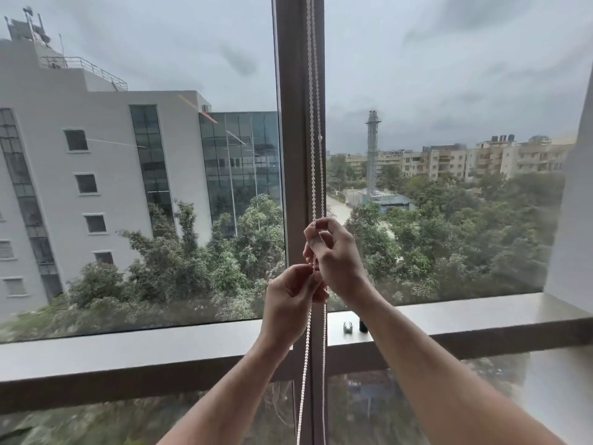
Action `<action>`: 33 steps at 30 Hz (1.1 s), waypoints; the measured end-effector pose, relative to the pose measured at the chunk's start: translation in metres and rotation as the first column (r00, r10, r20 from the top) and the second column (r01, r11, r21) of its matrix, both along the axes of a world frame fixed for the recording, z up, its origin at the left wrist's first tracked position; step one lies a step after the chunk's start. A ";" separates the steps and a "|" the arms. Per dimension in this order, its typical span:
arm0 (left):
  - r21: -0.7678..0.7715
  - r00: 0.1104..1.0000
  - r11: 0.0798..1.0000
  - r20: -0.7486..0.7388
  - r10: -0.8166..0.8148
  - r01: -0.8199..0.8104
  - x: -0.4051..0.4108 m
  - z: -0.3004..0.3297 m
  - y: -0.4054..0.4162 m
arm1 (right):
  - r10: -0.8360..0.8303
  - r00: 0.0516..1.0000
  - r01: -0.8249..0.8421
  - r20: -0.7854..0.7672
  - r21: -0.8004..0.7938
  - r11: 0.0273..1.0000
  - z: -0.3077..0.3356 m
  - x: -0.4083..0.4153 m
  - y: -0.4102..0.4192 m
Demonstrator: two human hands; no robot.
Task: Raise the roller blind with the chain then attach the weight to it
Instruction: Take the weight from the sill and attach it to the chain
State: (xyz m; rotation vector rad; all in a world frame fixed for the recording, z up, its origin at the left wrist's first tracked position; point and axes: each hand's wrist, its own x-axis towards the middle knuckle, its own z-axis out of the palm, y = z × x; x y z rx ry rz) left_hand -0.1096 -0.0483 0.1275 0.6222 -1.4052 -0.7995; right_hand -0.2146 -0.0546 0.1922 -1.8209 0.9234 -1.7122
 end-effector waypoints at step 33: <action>0.211 0.995 0.973 0.061 0.085 -0.096 -0.003 -0.136 0.014 | -0.498 0.843 0.520 -0.204 0.549 0.654 -0.225 -0.113 -0.129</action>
